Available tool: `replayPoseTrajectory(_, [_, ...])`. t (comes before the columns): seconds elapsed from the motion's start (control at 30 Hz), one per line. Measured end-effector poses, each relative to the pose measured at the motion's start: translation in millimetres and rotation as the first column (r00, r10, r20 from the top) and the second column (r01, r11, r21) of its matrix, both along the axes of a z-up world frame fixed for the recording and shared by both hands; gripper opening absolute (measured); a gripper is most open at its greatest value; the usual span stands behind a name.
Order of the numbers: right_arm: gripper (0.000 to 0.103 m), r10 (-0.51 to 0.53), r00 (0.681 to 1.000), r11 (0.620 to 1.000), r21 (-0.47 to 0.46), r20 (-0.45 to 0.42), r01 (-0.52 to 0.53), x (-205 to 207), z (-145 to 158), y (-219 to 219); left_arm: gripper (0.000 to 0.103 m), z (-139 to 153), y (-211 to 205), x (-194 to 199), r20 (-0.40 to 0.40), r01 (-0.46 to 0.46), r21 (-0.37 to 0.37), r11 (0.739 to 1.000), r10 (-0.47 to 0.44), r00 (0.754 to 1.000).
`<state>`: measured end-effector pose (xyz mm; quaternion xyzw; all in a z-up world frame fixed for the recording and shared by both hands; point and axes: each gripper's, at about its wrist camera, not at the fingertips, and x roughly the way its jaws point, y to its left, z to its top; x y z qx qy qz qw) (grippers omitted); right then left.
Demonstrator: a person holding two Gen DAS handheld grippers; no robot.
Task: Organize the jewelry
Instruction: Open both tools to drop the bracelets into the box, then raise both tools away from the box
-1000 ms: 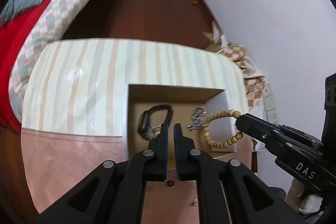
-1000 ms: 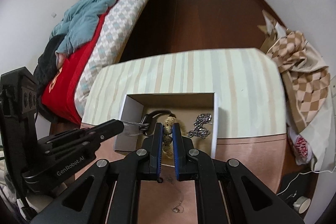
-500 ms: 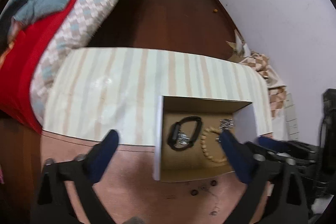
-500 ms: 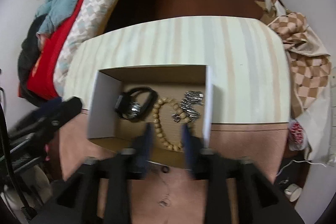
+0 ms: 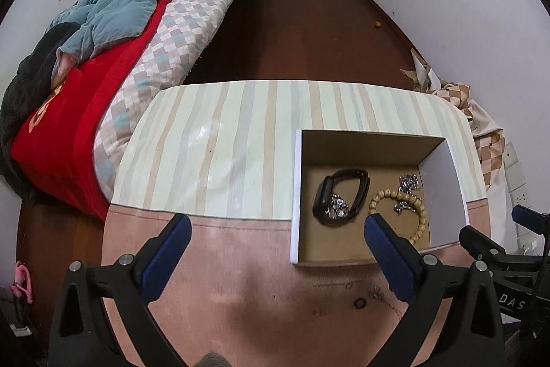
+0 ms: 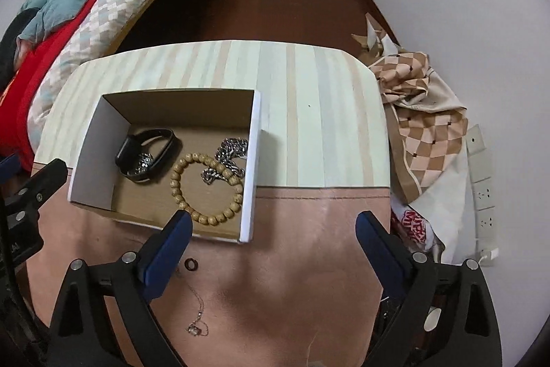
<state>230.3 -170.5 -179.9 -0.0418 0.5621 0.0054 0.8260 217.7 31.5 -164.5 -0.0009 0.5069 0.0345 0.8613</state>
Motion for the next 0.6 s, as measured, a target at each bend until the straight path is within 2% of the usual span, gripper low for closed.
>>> replayPoseTrajectory(0.27, [0.099, -0.040, 0.995, 0.999, -0.007, 0.089, 0.041, -20, 27, -3, 0.103, 19, -6, -19, 0.029, -0.005, 0.033, 0.999, 0.004, 1.000])
replayPoseTrajectory(0.6, [0.099, -0.060, 0.970, 0.998, -0.006, 0.236, 0.063, -61, 85, -3, 0.103, 68, -9, -56, 0.146, -0.037, 0.026, 0.999, 0.033, 0.989])
